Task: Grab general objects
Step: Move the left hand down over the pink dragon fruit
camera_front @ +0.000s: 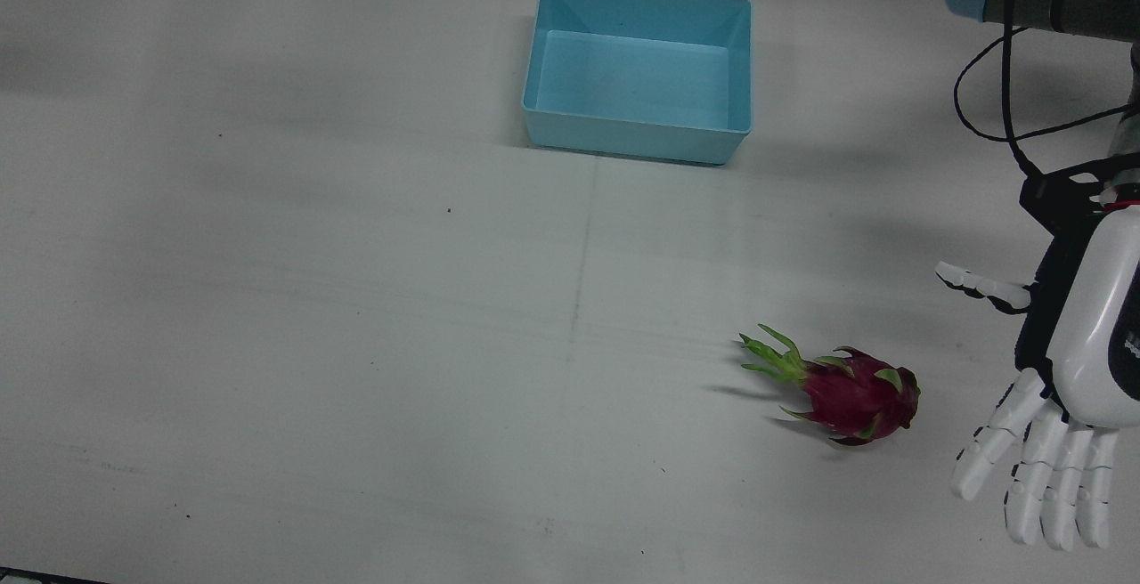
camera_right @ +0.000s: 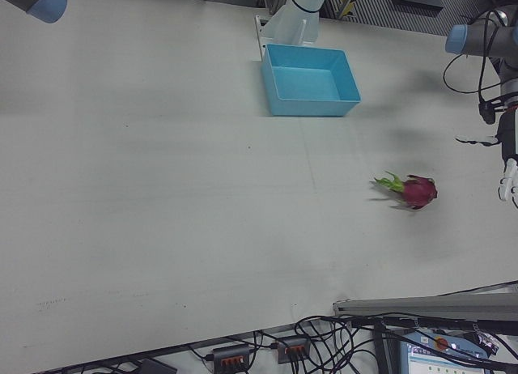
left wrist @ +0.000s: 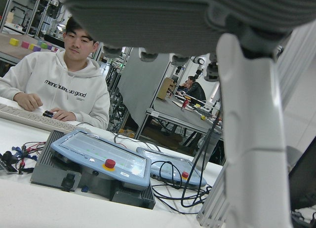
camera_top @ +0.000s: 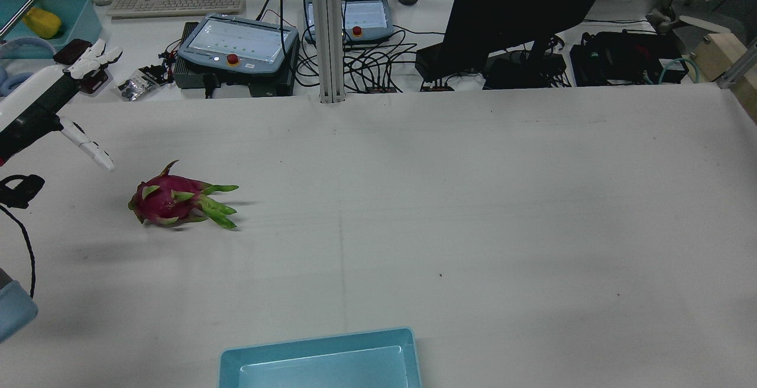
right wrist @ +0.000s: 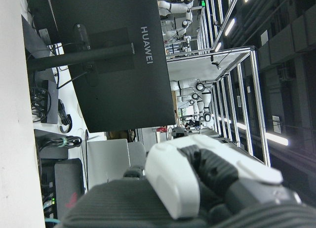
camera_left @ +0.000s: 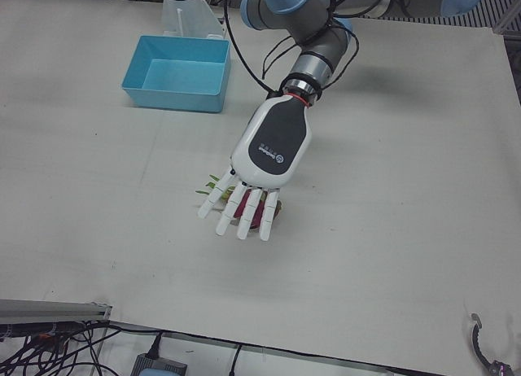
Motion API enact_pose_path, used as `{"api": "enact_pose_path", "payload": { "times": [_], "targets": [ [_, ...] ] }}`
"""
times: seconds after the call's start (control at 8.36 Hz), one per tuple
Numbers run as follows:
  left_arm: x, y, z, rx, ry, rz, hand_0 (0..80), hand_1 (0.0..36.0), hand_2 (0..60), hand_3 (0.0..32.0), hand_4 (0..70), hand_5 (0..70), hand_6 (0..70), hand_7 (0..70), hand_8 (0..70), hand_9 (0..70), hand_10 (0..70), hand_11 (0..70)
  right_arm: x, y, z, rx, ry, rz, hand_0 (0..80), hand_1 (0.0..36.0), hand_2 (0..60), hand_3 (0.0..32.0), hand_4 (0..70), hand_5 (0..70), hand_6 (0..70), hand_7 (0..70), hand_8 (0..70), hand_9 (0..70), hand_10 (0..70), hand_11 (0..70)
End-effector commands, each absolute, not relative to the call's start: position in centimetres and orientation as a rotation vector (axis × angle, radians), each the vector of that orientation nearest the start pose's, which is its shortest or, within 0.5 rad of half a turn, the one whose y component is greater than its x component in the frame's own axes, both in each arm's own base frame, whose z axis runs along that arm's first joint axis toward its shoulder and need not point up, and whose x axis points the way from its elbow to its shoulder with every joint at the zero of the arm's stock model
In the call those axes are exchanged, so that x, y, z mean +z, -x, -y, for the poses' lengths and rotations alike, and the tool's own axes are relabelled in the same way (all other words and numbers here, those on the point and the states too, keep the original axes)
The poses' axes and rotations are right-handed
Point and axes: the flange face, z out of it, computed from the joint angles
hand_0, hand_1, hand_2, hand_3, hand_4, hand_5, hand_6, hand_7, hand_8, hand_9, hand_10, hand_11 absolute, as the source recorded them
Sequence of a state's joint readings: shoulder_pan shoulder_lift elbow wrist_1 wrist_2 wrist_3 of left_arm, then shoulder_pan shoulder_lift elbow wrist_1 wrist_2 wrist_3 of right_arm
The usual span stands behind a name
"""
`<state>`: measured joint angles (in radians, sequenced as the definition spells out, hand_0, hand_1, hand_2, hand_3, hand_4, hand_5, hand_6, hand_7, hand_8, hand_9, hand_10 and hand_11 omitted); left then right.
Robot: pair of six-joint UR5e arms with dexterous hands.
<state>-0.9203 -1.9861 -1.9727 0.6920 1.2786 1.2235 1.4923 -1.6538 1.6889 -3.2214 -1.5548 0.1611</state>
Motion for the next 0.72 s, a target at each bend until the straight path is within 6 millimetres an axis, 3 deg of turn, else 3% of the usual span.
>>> {"api": "enact_pose_path", "payload": {
  "times": [0.0, 0.12, 0.24, 0.36, 0.48, 0.6],
  "targets": [
    [34.1, -28.6, 50.7, -0.985, -0.842, -1.512, 51.9, 15.4, 0.0, 32.0, 0.3, 0.0, 0.0, 0.0, 0.0, 0.0, 0.0, 0.0, 67.6, -9.9, 46.1, -2.218, -0.237, -2.111, 0.0, 0.0, 0.0, 0.0, 0.0, 0.0, 0.0, 0.0, 0.0, 0.0, 0.0, 0.0],
    [36.1, -31.9, 50.3, -1.003, -0.850, -1.488, 49.9, 13.4, 0.0, 32.0, 0.0, 0.0, 0.0, 0.0, 0.0, 0.0, 0.0, 0.0, 67.6, -9.9, 46.1, -2.218, -0.237, -2.111, 0.0, 0.0, 0.0, 0.0, 0.0, 0.0, 0.0, 0.0, 0.0, 0.0, 0.0, 0.0],
    [39.6, -33.1, 50.9, -1.019, -0.862, -1.477, 49.8, 14.2, 0.0, 32.0, 0.0, 0.0, 0.0, 0.0, 0.0, 0.0, 0.0, 0.0, 67.6, -9.9, 46.1, -2.218, -0.237, -2.111, 0.0, 0.0, 0.0, 0.0, 0.0, 0.0, 0.0, 0.0, 0.0, 0.0, 0.0, 0.0],
    [43.2, -33.4, 50.9, -1.024, -0.857, -1.490, 47.2, 11.2, 0.0, 32.0, 0.0, 0.0, 0.0, 0.0, 0.0, 0.0, 0.0, 0.0, 67.6, -9.9, 46.1, -2.218, -0.237, -2.111, 0.0, 0.0, 0.0, 0.0, 0.0, 0.0, 0.0, 0.0, 0.0, 0.0, 0.0, 0.0],
    [45.0, -33.9, 51.4, -1.026, -0.857, -1.487, 46.0, 9.2, 0.0, 32.0, 0.0, 0.0, 0.0, 0.0, 0.0, 0.0, 0.0, 0.0, 67.7, -9.9, 46.1, -2.220, -0.236, -2.109, 0.0, 0.0, 0.0, 0.0, 0.0, 0.0, 0.0, 0.0, 0.0, 0.0, 0.0, 0.0],
    [45.5, -34.1, 51.4, -1.020, -0.856, -1.474, 45.4, 8.6, 0.0, 32.0, 0.0, 0.0, 0.0, 0.0, 0.0, 0.0, 0.0, 0.0, 67.7, -9.8, 46.1, -2.221, -0.238, -2.110, 0.0, 0.0, 0.0, 0.0, 0.0, 0.0, 0.0, 0.0, 0.0, 0.0, 0.0, 0.0]
  ]
}}
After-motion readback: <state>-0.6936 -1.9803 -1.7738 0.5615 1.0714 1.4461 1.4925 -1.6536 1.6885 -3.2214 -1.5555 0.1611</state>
